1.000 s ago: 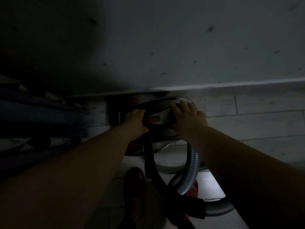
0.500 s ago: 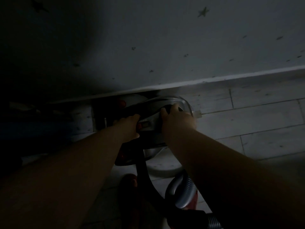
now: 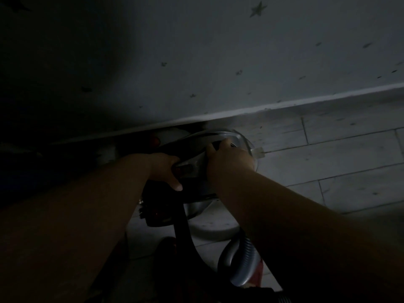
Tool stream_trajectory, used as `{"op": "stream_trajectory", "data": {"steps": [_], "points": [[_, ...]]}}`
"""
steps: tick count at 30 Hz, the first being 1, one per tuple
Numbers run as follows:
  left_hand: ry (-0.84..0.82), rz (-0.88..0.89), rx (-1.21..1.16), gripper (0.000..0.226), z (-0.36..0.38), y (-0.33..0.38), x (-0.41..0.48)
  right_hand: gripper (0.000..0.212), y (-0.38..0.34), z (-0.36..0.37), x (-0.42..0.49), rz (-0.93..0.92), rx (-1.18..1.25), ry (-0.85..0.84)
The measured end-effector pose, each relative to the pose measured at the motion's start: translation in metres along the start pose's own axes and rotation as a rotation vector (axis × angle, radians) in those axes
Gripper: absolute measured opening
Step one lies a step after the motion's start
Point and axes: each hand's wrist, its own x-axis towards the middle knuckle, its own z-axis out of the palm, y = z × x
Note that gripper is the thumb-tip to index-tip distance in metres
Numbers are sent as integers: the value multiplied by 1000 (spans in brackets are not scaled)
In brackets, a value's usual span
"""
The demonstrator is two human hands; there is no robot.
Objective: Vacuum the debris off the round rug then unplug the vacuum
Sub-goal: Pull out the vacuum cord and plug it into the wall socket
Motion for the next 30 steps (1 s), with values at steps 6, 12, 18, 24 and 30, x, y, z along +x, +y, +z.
{"op": "stream_trajectory", "data": {"steps": [6, 12, 18, 24, 30], "points": [[-35, -7, 54, 56, -5, 1, 8, 67, 0, 1, 0, -13, 1, 11], [-6, 1, 89, 43, 2, -2, 14, 70, -1, 1, -2, -21, -4, 21], [26, 21, 77, 35, 7, -6, 19, 70, -3, 1, -7, -37, -85, 49], [100, 38, 34, 34, 13, -8, 16, 65, -4, 0, -7, 0, -33, 56], [428, -34, 81, 73, 35, -9, -2, 58, -7, 2, -8, 36, -23, 104]]}}
